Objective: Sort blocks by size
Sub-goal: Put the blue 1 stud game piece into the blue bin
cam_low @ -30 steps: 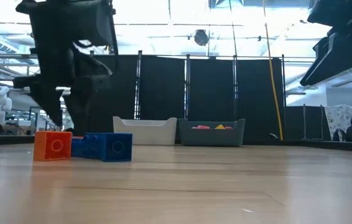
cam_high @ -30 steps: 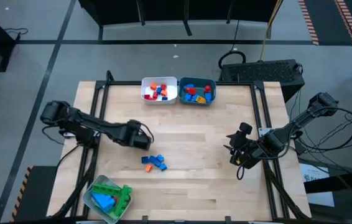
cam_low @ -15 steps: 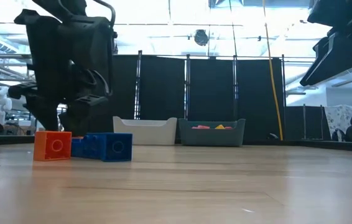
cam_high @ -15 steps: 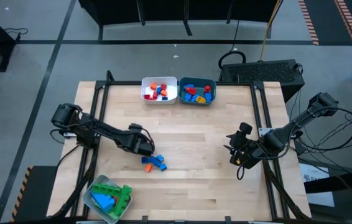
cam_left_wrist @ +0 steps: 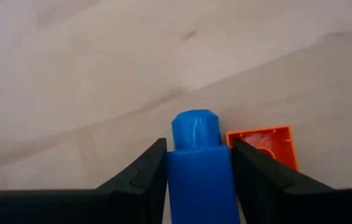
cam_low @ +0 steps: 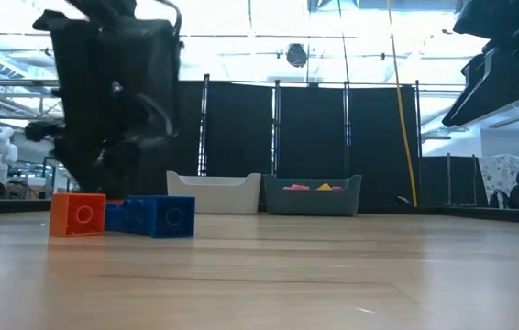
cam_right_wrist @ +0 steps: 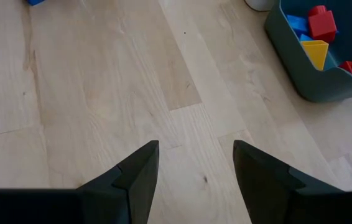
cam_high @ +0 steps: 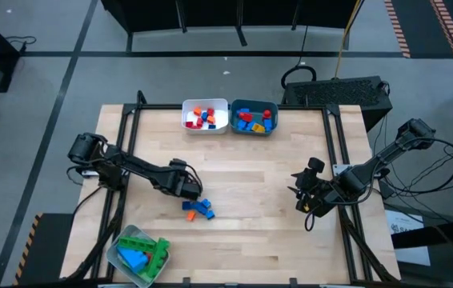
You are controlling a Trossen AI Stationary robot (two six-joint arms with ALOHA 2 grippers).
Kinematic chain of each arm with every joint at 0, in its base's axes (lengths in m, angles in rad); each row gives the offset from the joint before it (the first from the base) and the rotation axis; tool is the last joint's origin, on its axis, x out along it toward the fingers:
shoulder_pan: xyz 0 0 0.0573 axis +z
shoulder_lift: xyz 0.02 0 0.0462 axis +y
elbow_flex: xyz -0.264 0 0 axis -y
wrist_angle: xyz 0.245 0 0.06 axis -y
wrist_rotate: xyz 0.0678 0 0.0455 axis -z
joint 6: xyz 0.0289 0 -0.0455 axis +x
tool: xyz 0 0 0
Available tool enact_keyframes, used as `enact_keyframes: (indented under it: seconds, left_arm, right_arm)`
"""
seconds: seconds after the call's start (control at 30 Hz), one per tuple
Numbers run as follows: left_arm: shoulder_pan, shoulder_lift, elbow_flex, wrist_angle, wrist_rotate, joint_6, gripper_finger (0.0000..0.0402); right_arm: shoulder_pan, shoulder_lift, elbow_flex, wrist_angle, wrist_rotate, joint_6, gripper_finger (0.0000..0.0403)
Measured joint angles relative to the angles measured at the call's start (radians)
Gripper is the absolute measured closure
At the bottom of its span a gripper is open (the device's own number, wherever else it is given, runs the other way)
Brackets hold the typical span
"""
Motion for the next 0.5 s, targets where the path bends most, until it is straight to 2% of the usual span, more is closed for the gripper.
enact_keyframes:
  seconds: [0.33, 0.5]
  left_arm:
    - [0.048, -0.028, 0.134, 0.026, -0.124, 0.2, 0.026]
    - [0.127, -0.028, 0.143, 0.242, -0.132, 0.412, 0.026]
  right_arm:
    - [0.0, 0.0, 0.0, 0.001, 0.0, 0.0, 0.0211]
    - [0.0, 0.0, 0.0, 0.002, 0.0, 0.0, 0.0211]
